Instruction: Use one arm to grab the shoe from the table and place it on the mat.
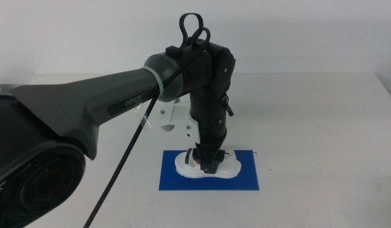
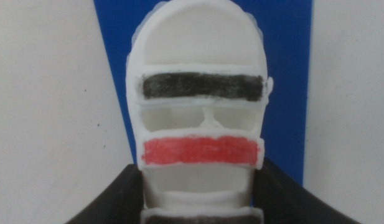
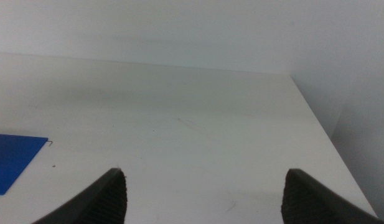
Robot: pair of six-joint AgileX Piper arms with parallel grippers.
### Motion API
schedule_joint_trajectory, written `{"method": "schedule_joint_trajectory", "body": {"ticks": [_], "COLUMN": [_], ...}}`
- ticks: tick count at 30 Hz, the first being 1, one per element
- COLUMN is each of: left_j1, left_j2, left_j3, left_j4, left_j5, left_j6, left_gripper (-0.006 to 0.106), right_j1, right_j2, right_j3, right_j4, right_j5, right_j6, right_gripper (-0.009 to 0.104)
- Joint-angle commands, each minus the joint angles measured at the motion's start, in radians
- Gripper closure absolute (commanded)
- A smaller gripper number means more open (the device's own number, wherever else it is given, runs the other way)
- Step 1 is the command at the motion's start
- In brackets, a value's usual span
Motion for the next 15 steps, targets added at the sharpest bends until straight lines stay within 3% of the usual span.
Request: {"method": "schedule_joint_trajectory", "body": {"ticks": [1, 15], "left_j1": [-0.001, -0.001], "left_j2": [-0.063, -0.028], "left_j3": [-0.030, -0.027], "left_j4": [0.019, 0.034], "left_j5": [0.052, 0.040], "left_j6": [-0.024, -0.024], "left_gripper": [0.102, 0.102], "right_j1": [0.001, 0.001], "right_j2": [-0.026, -0.026], "right_j3": [0.005, 0.005], "right_j4": [-0.009, -0.009], "right_j5": [-0.076, -0.076], "right_j6": [-0.008, -0.008], "right_gripper": [0.031, 0.031]}}
